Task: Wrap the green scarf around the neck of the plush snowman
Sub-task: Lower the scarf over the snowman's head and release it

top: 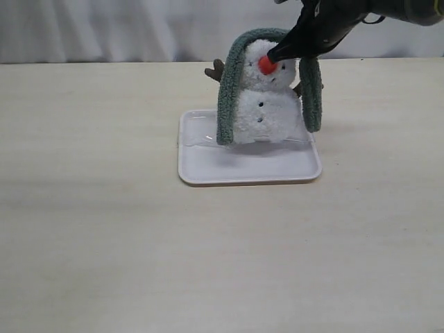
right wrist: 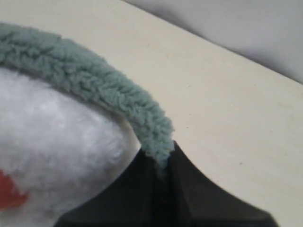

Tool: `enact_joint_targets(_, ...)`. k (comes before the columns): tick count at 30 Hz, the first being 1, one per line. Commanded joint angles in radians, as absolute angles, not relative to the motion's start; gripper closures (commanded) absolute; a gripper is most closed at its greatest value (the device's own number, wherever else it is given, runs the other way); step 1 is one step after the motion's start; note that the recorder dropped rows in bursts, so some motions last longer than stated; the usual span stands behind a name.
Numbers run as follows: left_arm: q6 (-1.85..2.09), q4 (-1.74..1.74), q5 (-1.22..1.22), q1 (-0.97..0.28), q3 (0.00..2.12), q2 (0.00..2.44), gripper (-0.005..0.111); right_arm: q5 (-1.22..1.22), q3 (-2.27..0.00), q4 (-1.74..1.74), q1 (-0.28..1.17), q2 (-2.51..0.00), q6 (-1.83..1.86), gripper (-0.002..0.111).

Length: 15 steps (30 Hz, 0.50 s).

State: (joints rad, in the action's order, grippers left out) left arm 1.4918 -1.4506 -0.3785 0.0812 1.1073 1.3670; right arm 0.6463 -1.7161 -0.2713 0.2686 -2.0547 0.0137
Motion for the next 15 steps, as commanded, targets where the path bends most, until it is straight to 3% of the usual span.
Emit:
enact_joint_targets(1,1.491,-1.451,-0.383,0.082,1.107,1.368,0.107,0.685,-1.715,-0.134,0.266,-2.052,0.153,0.103)
enact_joint_targets(6,1.491,-1.451,-0.389,0.082,1.107,1.368,0.107,0.685,-1.73,0.123,0.27,-2.05,0.342,0.083)
enact_joint_targets(11,1.491,-1.451,-0.387,0.082,1.107,1.368,0.107,0.704,-1.733,0.115,0.27,-2.038,0.329,0.059)
enact_joint_targets(12,1.491,-1.451,-0.387,0.082,1.107,1.368,0.107,0.72,-1.733,0.099,0.27,-2.032,0.328,0.049)
enact_joint_targets(15,1.491,-1.452,-0.387,0.08,1.107,1.368,0.107,0.767,-1.733,0.07,0.27,-1.987,0.331,0.046)
